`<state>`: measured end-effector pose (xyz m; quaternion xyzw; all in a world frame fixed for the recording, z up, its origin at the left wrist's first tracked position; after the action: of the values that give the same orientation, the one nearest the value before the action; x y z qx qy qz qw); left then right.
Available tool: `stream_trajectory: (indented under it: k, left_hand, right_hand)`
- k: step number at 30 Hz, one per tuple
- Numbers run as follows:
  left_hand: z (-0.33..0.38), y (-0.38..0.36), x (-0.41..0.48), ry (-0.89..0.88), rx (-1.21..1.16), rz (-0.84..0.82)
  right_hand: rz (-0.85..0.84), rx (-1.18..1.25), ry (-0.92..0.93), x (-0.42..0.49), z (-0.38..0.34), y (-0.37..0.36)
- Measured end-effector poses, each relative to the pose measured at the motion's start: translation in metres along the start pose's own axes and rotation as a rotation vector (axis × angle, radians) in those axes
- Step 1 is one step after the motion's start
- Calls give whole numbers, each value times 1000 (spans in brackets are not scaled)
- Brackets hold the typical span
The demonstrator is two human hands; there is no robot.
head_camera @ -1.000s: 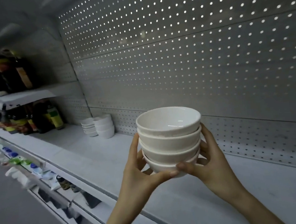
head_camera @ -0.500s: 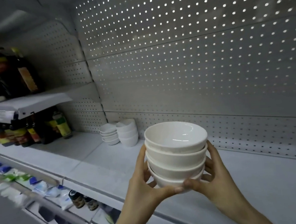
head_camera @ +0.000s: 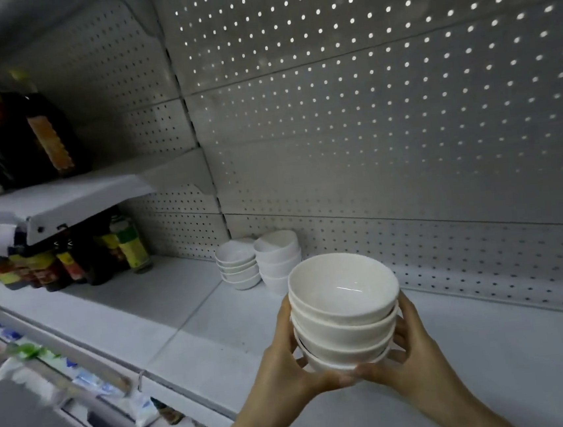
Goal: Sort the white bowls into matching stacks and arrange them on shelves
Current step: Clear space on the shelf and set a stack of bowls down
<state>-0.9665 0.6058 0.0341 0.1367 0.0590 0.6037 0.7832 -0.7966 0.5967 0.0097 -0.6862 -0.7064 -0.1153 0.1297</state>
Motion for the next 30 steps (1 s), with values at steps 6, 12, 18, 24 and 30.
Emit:
stream_trajectory:
  k: [6,12,18,24,30]
  left_hand:
    - [-47,11,58,46,-6,-76]
    - [-92,16,102,89,-4,-109]
    - [-109,22,140,69,-34,-113]
    - [-109,28,160,17,-81,-52]
    - [-106,23,156,-2,-193,-11]
  right_hand:
    - [11,29,-68,44,49,-9]
    - [8,-20,-138,73,92,-17]
    - [53,-72,-156,102,112,-15]
    - [55,-97,-158,127,114,-20]
    - [107,-117,-167,136,112,-21]
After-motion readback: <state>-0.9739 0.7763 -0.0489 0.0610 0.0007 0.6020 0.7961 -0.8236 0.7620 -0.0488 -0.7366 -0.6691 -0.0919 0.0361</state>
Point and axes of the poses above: each hand's wrist, its own x-axis towards the middle knuckle, its own y-axis out of the back of the hand, z = x × y, the point moved 6 cm from there along x, towards the middle knuckle, and after that the axes turned 7 degrees about y, right-handed, at the moved point
